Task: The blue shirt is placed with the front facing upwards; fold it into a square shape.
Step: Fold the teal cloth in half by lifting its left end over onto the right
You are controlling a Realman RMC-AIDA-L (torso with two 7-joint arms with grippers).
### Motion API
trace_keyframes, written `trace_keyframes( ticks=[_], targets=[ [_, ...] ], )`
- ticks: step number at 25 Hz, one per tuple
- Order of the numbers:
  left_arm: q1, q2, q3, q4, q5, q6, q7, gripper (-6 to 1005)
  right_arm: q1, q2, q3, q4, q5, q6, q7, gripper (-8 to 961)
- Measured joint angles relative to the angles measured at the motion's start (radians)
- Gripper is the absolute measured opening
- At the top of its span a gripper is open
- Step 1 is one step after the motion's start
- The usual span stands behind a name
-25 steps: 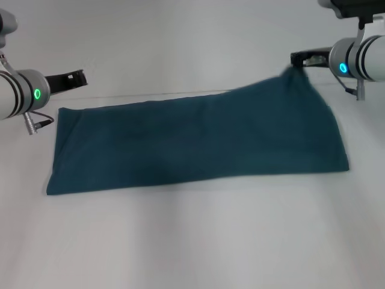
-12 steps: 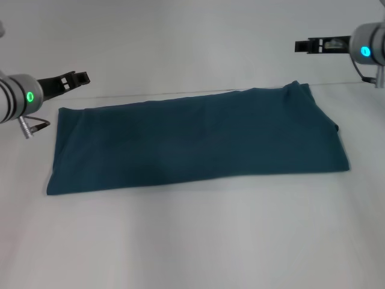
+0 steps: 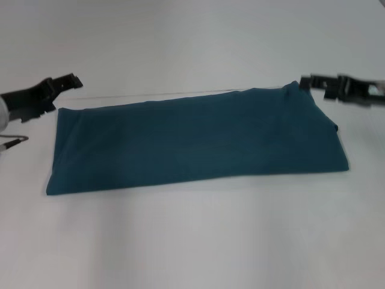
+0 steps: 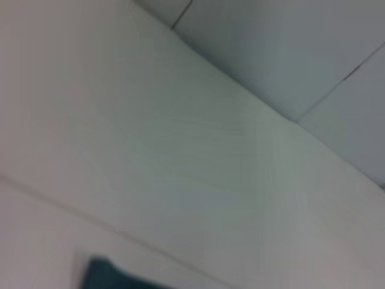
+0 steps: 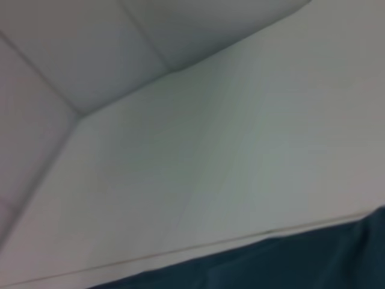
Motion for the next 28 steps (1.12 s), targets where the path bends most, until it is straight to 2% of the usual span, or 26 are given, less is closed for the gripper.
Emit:
trace_keyframes(
  ticks=[3,7,11,15,21,25,28],
  targets=[
    [0.045,0.013,-0.002,-0.006,-0.107,0.096,0.020,938,-0.050,-0.005,0.059,0.025,0.076,-0.158,-0.055,940],
    [0.103,0.012,-0.032,-0.056,-0.296,0.220,0.124,935,-0.097,0.000,0.154,0.094,0.120,-0.330,-0.136,949],
    [0.121,0.015,-0.096,-0.146,-0.387,0.310,0.220,934,-0.124,-0.003,0.218,0.176,0.130,-0.427,-0.222,949],
    [0.123,0.021,-0.105,-0.195,-0.379,0.316,0.307,934,-0.144,-0.009,0.231,0.222,0.127,-0.470,-0.290,949],
    [0.107,0.030,-0.100,-0.167,-0.281,0.264,0.485,933,-0.154,-0.010,0.228,0.230,0.122,-0.480,-0.319,950],
    [0.078,0.030,-0.068,-0.148,-0.179,0.187,0.565,916,-0.156,-0.003,0.224,0.231,0.119,-0.479,-0.321,950],
    [0.056,0.031,-0.038,-0.147,-0.115,0.102,0.559,899,-0.157,0.001,0.226,0.232,0.119,-0.474,-0.322,950]
  ],
)
